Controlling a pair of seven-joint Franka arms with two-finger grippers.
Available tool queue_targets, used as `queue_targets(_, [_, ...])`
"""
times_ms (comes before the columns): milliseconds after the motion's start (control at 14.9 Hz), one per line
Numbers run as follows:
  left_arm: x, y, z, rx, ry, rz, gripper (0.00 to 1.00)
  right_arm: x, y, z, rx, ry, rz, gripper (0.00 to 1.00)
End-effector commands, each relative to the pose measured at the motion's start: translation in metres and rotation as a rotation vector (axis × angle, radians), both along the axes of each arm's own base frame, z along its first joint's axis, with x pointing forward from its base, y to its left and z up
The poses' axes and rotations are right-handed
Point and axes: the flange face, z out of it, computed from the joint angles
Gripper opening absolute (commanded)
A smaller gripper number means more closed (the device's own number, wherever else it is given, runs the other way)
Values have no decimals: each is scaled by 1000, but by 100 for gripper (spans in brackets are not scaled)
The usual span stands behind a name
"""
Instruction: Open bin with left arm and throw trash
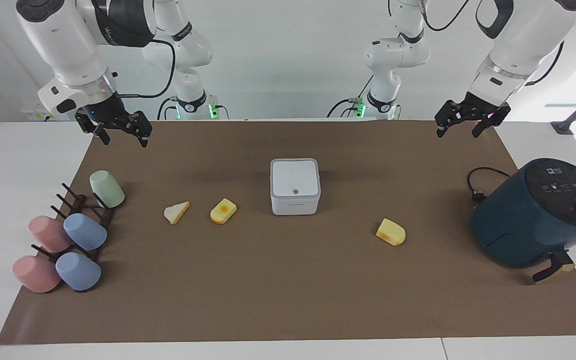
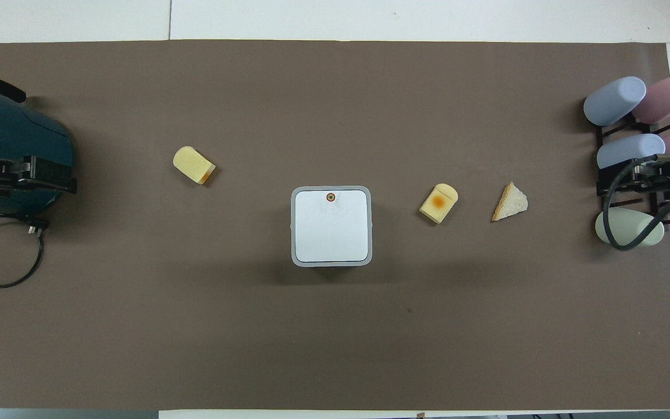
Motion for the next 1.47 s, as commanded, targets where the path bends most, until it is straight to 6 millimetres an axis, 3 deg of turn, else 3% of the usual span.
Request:
queue_targets(0, [-1,-54,-5,-41,-44,52,83,-7,-1,1,12,-3,-7,100])
queue_targets(134, [7,-108,-23,-63,-43,101,30,-13,-1,0,12,40,-8,100])
queue_targets(201, [12,-139,-32,-77,-56,125,11,-20,-1,-1,14,75,3,100])
queue_targets(268, [14,-168,-47,-82,-44,141,0,-23,0,-2,16,97,25,100])
queue_targets(469, [30,-251,-82,-86,-9,161,0,-15,6,-7,13,30,21,100])
queue_targets(669, [26,-299,-107,-103,-17,116,0,-13,6,-27,9,-3,-60,100])
queue_targets(870, [14,-322,-128,-95,-32,76,0,-4,5,-60,10,-36,-133,100])
queue_targets(1138, [4,-335,-159,-87,-37,45,0,16,6,-129,9,-56,-280,100])
queue_targets(1406, [-3,-345,-185,-54,-48,1,0,16,7,-203,12,-77,-462,100])
